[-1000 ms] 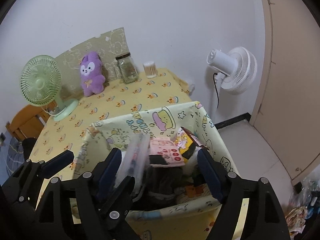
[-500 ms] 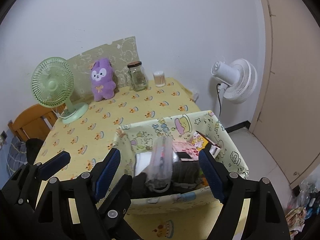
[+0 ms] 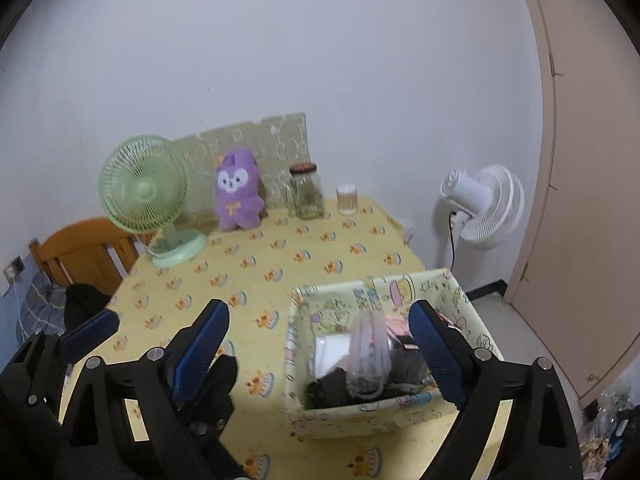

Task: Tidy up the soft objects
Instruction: 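Withdraw both open grippers up and away from the storage box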

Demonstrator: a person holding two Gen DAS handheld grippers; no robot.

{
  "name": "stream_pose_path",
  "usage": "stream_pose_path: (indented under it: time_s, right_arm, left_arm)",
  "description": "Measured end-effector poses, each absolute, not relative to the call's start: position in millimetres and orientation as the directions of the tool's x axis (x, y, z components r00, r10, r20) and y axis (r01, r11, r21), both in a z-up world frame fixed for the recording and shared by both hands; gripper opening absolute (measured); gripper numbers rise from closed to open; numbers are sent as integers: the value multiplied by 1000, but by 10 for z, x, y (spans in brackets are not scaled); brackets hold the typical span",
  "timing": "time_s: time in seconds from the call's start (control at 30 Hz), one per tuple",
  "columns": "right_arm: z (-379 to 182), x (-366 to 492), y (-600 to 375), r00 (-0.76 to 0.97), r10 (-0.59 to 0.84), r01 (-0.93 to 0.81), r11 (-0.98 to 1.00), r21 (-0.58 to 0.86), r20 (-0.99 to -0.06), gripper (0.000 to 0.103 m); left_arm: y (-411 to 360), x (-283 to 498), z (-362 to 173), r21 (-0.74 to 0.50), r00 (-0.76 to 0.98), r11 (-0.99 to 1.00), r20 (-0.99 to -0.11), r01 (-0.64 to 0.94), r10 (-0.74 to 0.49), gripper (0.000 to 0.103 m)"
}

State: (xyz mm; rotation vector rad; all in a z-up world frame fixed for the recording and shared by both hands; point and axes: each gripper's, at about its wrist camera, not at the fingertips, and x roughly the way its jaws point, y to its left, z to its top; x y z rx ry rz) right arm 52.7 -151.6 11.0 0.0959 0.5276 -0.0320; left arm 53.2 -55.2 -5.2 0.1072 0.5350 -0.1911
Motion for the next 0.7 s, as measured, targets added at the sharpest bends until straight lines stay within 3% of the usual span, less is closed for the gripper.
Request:
stream_pose_path:
  time_s: [0.47, 0.7]
  right_arm:
    - [413, 227, -1184, 917, 24, 15, 995, 95, -397, 102]
    - [449, 126, -1059, 921, 46, -10, 995, 97, -387, 103]
  left_arm:
    - [-5, 251, 208, 76, 900, 992, -432, 102, -59, 103]
    - [236, 151, 222, 48, 908, 998, -418, 50, -25, 103]
